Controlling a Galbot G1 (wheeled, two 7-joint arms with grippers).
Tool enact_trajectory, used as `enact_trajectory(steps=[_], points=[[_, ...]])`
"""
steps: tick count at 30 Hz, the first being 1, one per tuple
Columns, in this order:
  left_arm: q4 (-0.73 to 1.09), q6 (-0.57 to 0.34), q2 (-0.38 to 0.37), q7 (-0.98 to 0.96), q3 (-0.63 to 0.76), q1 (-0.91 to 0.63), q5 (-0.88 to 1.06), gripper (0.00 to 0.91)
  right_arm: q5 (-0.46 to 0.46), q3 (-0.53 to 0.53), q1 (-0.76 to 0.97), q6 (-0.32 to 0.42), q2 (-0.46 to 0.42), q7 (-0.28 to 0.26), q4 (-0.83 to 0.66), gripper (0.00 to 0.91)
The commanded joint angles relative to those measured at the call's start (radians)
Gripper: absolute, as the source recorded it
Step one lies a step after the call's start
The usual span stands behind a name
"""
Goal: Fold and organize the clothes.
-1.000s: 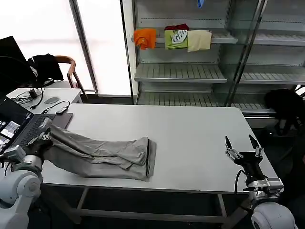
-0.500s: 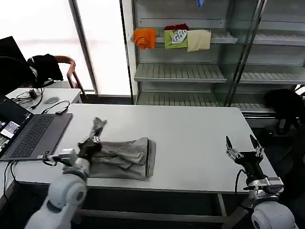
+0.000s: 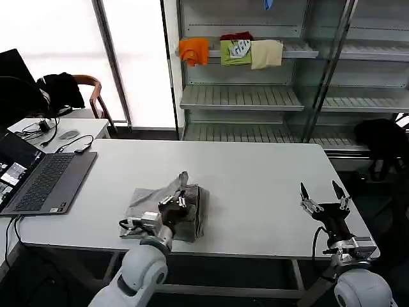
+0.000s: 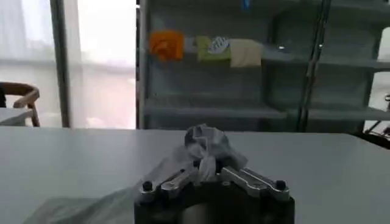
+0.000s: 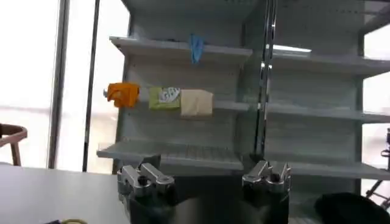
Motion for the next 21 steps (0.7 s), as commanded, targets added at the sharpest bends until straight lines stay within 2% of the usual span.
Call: enact_trajectory(steps=[1, 3, 4, 5, 6, 14, 18, 21], points=[[0.09, -0.012, -0.063, -0.005, 0.104, -0.052, 0.067, 0.0, -0.001, -0.004, 0.004, -0.001, 0.005, 0.0, 0.001, 0.907], [0.1, -0.016, -0.064, -0.003, 0.103, -0.06, 0.071, 0.01, -0.001, -0.004, 0.003, 0.0, 0.007, 0.0, 0.002, 0.907], [0.103, -0.017, -0.064, -0.001, 0.102, -0.061, 0.075, 0.081, -0.001, -0.004, 0.003, 0.001, 0.006, 0.0, 0.001, 0.907], [0.107, -0.022, -0.063, 0.001, 0.101, -0.059, 0.082, 0.474, -0.001, -0.003, 0.001, 0.002, 0.005, 0.0, 0.001, 0.907], [0.115, -0.022, -0.062, 0.007, 0.1, -0.056, 0.096, 0.907, 0.0, -0.002, 0.0, 0.003, 0.004, 0.0, 0.002, 0.907], [0.087, -0.027, -0.043, 0.035, 0.118, -0.031, 0.206, 0.907, 0.0, -0.002, -0.002, 0.006, 0.003, -0.001, 0.001, 0.907], [0.047, -0.116, -0.03, 0.018, 0.19, -0.054, 0.351, 0.907, -0.003, -0.01, 0.004, 0.004, 0.009, -0.002, 0.0, 0.907], [-0.023, -0.113, -0.031, 0.009, 0.209, -0.079, 0.339, 0.907, -0.006, -0.012, 0.005, 0.002, 0.013, -0.002, 0.002, 0.907]])
